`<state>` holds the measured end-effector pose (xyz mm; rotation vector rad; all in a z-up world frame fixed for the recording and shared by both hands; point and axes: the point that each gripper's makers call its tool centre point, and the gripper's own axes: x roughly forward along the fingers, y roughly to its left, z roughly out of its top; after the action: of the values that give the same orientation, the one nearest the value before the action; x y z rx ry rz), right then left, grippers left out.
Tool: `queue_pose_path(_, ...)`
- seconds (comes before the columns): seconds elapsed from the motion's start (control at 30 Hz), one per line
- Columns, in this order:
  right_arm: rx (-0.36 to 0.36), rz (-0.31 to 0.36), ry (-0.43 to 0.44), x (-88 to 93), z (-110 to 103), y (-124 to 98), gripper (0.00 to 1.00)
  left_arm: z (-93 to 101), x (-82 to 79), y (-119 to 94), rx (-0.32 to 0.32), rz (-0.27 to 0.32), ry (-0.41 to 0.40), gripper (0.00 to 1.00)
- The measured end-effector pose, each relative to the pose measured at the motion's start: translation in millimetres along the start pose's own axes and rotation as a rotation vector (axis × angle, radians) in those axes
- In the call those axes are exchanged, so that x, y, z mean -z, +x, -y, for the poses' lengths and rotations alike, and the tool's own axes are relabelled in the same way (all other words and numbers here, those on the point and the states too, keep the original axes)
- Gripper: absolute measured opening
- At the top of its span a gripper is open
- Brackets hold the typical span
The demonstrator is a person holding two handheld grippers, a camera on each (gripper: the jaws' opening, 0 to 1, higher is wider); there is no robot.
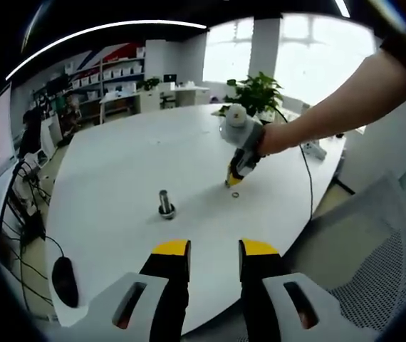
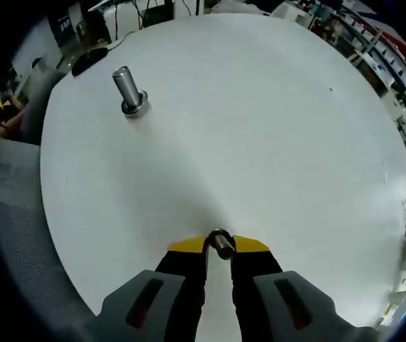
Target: Place the washer onto the threaded stud by aligning its center hole with the stud, sliding it down to the base, and recovering from edge contact or off-axis alignment until the washer reaches the visible bottom stop.
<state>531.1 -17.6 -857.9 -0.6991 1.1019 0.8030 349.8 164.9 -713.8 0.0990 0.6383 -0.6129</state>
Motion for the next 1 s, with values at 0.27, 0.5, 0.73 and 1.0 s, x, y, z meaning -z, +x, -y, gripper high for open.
queue_pose_path(0.27, -0.008, -0.006, 0.02, 4.8, 1, -2, 0.16, 0.7, 0.3, 1, 0.004, -0.005, 0.004, 0.25)
queue_pose_path(0.5, -0.006, 0.007, 0.024, 9.2, 0, -11, 0.16, -0.5, -0.6, 1, 0.0, -0.001, 0.0, 0.25)
queue_pose_path(0.73, -0.03, 0.023, 0.027, 10.4, -12, -13, 0.16, -0.4, 0.2, 1, 0.0, -0.005, 0.0, 0.25)
queue_pose_path(1.0, -0.086, 0.017, 0.017, 13.7, -34, -1, 0.18, -1.3, 0.3, 1, -0.003, -0.004, -0.002, 0.25)
